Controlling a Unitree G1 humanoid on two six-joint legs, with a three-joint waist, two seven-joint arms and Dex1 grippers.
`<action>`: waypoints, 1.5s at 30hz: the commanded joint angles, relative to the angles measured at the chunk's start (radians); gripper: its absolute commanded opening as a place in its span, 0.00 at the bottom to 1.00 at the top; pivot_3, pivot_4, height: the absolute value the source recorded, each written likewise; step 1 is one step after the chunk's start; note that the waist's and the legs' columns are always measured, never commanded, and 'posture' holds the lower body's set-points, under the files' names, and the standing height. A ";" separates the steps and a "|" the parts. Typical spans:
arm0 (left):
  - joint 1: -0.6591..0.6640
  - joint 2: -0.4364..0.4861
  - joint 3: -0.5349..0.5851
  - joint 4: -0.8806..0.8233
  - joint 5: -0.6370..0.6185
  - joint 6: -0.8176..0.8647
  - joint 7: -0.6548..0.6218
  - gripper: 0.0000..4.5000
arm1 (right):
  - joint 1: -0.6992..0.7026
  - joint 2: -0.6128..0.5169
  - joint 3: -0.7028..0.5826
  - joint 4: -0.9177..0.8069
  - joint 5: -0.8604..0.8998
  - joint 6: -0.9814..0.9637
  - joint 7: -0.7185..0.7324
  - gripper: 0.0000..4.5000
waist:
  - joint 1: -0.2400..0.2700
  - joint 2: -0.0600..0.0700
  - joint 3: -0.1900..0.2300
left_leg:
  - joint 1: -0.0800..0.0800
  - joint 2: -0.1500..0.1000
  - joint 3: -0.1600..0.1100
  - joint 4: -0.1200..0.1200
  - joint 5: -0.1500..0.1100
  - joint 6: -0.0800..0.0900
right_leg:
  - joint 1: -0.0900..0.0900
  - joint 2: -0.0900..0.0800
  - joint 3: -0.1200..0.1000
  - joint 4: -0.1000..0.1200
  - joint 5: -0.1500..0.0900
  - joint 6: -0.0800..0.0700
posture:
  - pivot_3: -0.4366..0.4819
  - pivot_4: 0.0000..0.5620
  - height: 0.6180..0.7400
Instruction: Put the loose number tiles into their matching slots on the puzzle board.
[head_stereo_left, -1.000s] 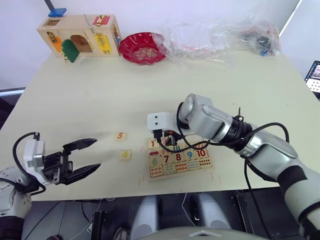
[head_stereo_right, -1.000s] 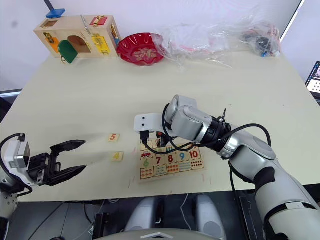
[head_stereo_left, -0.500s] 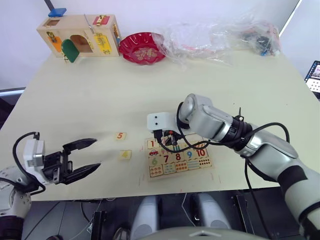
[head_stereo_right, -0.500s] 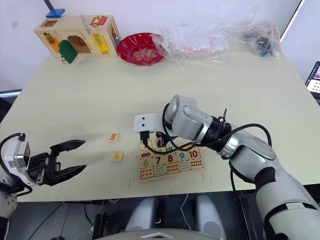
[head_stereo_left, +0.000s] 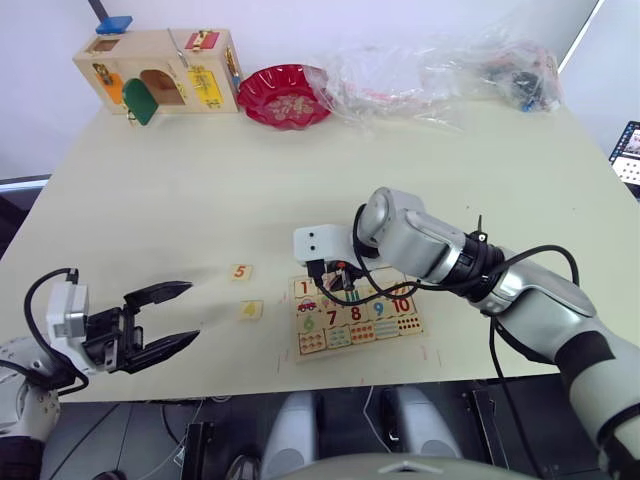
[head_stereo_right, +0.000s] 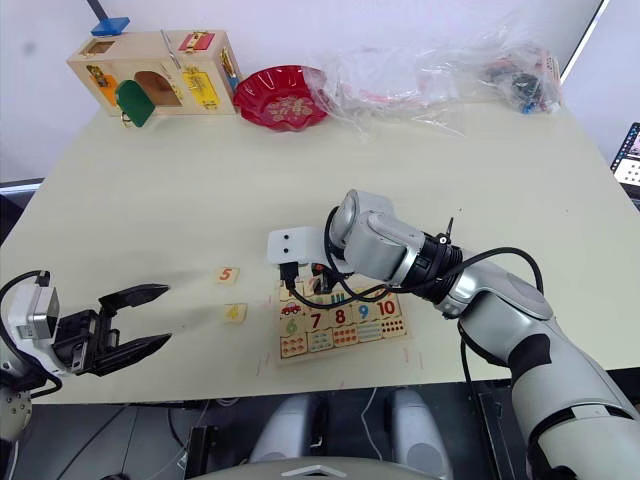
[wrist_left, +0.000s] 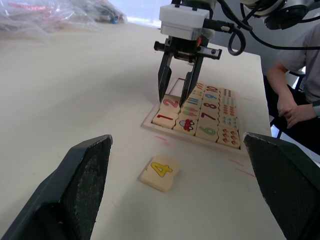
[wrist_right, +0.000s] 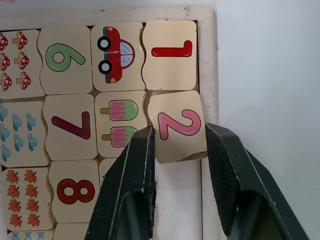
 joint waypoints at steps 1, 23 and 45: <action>0.002 0.019 0.036 0.002 0.000 -0.017 -0.029 1.00 | 0.006 0.011 -0.004 -0.007 0.001 -0.009 -0.002 0.21 | 0.000 0.000 0.000 | 0.000 0.000 0.000 0.000 0.000 0.000 | 0.000 0.000 0.000 0.000 0.000 0.000 | 0.48 0.27 1.00; -0.011 0.011 0.027 0.003 0.004 -0.012 -0.029 1.00 | 0.005 0.000 -0.017 -0.020 0.007 -0.020 0.007 0.21 | 0.000 0.000 0.000 | 0.000 0.000 0.000 0.000 0.000 0.000 | 0.000 0.000 0.000 0.000 0.000 0.000 | 0.48 0.27 1.00; -0.028 0.014 0.025 0.005 0.006 -0.007 -0.029 1.00 | 0.000 -0.016 -0.025 -0.032 0.012 -0.028 0.014 0.53 | 0.002 0.000 0.000 | -0.001 0.000 0.000 0.000 0.000 0.000 | 0.000 0.000 0.000 -0.001 0.000 0.000 | 0.48 0.27 1.00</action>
